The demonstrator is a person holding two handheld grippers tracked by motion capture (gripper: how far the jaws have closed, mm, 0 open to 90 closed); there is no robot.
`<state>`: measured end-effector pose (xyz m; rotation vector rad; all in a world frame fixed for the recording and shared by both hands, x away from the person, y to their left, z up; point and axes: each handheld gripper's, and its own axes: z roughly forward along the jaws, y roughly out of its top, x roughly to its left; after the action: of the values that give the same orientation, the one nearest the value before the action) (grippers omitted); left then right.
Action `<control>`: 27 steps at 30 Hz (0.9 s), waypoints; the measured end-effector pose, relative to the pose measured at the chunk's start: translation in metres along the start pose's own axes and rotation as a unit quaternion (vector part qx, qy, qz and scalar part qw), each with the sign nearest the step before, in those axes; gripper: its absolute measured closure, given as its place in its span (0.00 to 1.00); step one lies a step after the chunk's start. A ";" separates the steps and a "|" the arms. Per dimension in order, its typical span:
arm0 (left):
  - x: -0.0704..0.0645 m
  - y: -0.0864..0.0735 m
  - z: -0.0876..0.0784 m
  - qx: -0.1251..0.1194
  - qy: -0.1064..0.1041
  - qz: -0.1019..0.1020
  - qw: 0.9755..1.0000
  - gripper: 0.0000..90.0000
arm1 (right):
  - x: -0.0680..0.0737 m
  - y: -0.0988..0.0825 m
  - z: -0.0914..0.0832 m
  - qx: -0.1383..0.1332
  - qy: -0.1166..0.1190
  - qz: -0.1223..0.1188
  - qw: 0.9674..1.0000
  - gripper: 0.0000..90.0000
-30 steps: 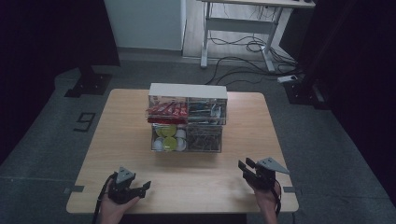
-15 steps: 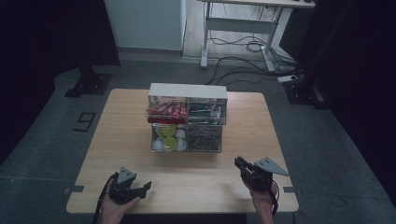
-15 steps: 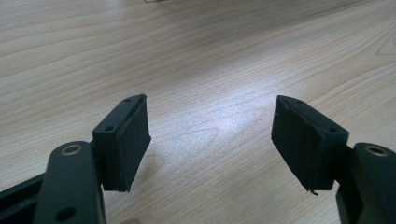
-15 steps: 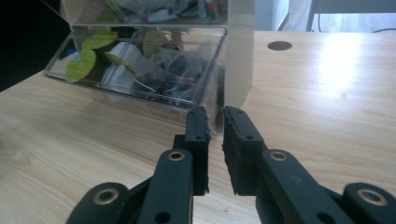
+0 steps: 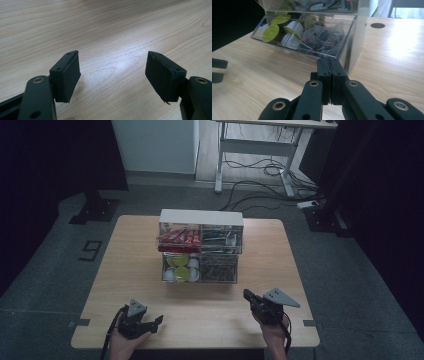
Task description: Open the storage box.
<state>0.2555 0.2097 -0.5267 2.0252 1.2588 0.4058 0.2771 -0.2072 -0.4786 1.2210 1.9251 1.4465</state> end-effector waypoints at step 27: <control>-0.002 -0.001 0.004 0.006 -0.010 0.003 1.000 0.31 | 0.012 -0.004 0.027 0.017 0.026 0.000 1.000 0.99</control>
<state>0.2563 0.2068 -0.5302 2.0383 1.2463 0.3823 0.2899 -0.1833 -0.4899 1.2092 1.9924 1.4638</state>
